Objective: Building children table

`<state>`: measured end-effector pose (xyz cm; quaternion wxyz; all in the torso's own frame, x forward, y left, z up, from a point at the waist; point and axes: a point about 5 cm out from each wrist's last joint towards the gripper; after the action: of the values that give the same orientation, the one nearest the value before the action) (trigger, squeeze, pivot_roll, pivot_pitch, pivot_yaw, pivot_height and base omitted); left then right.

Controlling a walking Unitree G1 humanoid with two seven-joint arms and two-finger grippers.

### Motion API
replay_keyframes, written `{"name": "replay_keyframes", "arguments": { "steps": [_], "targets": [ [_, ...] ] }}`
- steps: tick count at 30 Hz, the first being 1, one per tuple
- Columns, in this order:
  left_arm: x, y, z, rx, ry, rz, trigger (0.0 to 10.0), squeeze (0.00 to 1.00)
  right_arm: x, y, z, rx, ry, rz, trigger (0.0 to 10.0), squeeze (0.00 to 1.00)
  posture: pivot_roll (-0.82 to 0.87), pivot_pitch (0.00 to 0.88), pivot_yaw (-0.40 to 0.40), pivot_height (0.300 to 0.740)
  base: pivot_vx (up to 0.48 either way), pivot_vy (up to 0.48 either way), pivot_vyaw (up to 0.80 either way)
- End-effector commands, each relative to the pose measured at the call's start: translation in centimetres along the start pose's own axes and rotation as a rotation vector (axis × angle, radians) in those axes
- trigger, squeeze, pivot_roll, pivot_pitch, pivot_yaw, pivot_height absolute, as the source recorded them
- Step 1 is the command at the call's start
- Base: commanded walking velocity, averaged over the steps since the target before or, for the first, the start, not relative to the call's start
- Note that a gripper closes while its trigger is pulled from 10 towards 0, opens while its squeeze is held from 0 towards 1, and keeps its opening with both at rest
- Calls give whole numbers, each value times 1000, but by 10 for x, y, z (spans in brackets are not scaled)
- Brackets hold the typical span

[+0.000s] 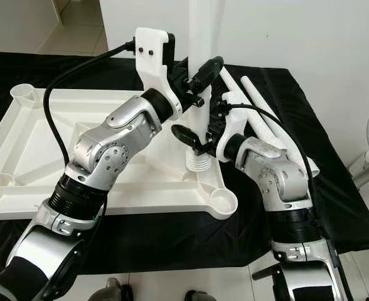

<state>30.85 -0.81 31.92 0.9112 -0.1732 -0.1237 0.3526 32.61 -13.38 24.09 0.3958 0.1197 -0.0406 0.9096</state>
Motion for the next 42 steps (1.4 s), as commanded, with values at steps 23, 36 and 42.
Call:
{"name": "replay_keyframes", "arguments": {
  "steps": [23, 36, 42],
  "targets": [
    [-49, 1, -2, -59, 56, -356, 10000, 0, 9, -1, 3, 0, 39, 40, 2353, 0, -18, 128, -39, 740, 0, 0, 0],
    [-43, 5, 3, -64, 88, -355, 10000, 1000, -3, 0, 4, -100, -23, -92, 10000, 0, -7, 117, -37, 740, 0, 0, 0],
    [-39, 5, 4, -65, 75, -333, 10000, 1000, -6, 1, 4, -125, -40, -121, 10000, 0, -7, 117, -37, 740, 0, 0, 0]
  ]
}}
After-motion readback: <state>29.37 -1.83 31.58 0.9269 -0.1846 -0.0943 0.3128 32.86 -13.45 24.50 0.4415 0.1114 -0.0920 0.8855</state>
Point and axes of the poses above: a point about 5 cm out from each wrist's last joint towards the gripper, its own y axis pointing back from the gripper into the wrist, its own z axis along the axis of the wrist's last joint, x = y × z, and after that the axes turned 13 degrees about -y, right-handed
